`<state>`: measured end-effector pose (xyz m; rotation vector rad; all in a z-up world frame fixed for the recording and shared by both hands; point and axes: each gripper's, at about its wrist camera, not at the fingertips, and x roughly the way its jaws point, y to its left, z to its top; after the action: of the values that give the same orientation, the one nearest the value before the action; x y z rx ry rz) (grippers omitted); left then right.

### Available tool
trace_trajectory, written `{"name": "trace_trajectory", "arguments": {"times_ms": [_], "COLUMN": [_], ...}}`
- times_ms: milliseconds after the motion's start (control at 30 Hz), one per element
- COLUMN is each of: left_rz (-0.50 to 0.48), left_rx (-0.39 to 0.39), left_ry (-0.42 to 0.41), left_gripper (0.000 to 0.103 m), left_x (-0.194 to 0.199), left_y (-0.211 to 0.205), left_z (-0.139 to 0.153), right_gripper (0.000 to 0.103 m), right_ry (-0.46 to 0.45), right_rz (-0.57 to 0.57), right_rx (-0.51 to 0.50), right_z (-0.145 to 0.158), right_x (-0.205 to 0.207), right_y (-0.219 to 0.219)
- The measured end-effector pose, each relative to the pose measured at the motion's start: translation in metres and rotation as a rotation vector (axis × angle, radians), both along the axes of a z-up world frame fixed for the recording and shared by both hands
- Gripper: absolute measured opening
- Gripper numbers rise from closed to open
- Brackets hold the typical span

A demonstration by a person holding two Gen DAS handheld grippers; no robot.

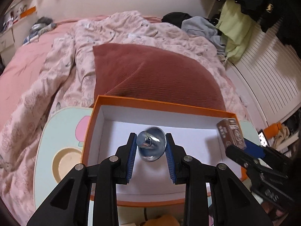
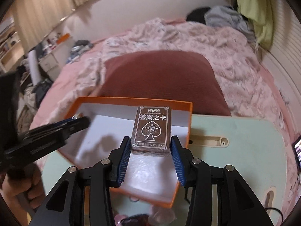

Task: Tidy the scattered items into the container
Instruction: 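Lower the knob and card deck into the orange box and open both grippers, then grasp the glass perfume bottle with the left gripper while the right gripper grasps the bubble-wrap bag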

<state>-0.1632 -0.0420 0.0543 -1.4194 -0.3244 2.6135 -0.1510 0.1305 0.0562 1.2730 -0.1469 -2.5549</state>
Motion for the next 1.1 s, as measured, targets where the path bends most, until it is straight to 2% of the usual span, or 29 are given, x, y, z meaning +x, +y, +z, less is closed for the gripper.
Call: {"name": "trace_trajectory", "arguments": {"times_ms": [67,200,333,400,533,600,667,733,867,933,1100], "left_rz": [-0.002,0.016,0.021,0.022,0.010,0.010,-0.001,-0.031,-0.106,-0.091,-0.037], "left_rx": [0.028,0.005,0.053,0.066,0.042,0.023,0.012,0.000,0.024,0.030,-0.033], "left_ry": [-0.013,0.001,0.024,0.069,0.153,0.188,0.225,0.232,0.162,0.162,0.158], "left_gripper": [0.048,0.048,0.048,0.048,0.051,0.064,0.066,0.067,0.067,0.067,0.067], "left_x": [0.002,0.007,0.017,0.030,0.064,0.088,0.115,0.139,0.182,0.203,0.236], "left_y": [-0.004,-0.012,-0.020,-0.023,-0.025,-0.025,-0.023,-0.020,-0.013,-0.012,-0.009], "left_z": [-0.004,-0.008,-0.004,0.005,0.022,0.028,0.031,0.028,0.009,0.002,-0.015], "right_gripper": [0.042,0.042,0.042,0.044,0.069,0.073,0.075,0.076,0.075,0.076,0.075], "right_ry": [0.011,0.024,0.036,0.047,0.141,0.199,0.218,0.187,0.090,0.058,-0.008], "right_rz": [0.000,0.005,0.003,-0.006,-0.003,0.015,0.038,0.061,0.085,0.078,0.039], "right_rx": [0.010,0.070,0.097,0.078,0.107,0.125,0.143,0.148,0.179,0.185,0.148], "right_z": [-0.002,-0.002,-0.001,0.002,0.020,0.028,0.029,0.022,-0.005,-0.018,-0.039], "right_x": [-0.003,-0.007,-0.005,0.005,0.050,0.081,0.113,0.135,0.171,0.185,0.203], "right_y": [0.004,0.001,-0.001,0.003,0.001,0.000,0.002,0.005,0.010,0.012,0.020]}}
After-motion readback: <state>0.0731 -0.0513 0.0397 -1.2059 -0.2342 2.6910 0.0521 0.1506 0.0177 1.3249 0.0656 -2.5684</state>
